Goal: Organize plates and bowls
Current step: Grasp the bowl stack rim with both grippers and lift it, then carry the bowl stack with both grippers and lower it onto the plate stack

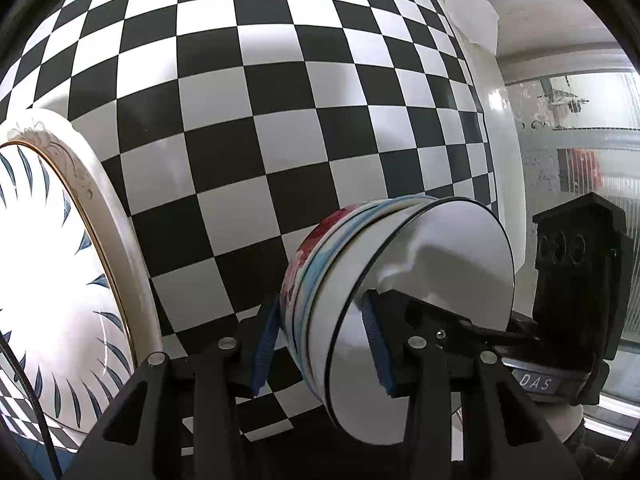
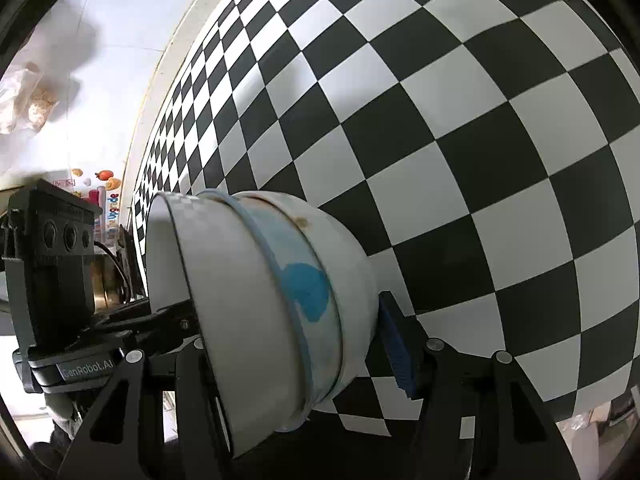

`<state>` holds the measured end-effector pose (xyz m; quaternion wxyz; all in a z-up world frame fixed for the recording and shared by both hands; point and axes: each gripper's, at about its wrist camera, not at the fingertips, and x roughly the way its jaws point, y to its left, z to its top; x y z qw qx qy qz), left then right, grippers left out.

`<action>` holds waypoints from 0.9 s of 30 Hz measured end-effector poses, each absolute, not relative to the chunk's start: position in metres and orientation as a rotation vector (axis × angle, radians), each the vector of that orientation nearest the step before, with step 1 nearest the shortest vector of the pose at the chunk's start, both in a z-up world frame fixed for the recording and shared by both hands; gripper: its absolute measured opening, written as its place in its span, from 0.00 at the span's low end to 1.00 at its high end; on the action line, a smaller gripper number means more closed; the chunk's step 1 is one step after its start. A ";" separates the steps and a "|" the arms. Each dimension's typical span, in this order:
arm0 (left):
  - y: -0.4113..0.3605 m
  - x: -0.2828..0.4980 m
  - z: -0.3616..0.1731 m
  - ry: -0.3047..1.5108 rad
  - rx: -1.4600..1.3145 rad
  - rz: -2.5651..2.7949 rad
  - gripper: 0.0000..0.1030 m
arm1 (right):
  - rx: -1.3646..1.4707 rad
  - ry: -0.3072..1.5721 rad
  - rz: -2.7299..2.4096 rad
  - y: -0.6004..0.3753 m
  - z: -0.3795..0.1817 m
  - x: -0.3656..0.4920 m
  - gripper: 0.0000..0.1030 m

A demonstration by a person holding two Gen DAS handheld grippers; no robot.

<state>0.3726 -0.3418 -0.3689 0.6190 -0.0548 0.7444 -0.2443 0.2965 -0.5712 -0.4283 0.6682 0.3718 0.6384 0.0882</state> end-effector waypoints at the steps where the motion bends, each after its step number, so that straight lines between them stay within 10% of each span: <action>1: -0.341 0.373 -0.369 1.705 -0.130 -0.562 0.37 | 0.833 1.438 0.199 -0.569 -0.428 0.297 0.58; 27: -0.311 0.384 -0.326 1.559 -0.162 -0.532 0.36 | 0.699 1.356 0.285 -0.512 -0.388 0.342 0.57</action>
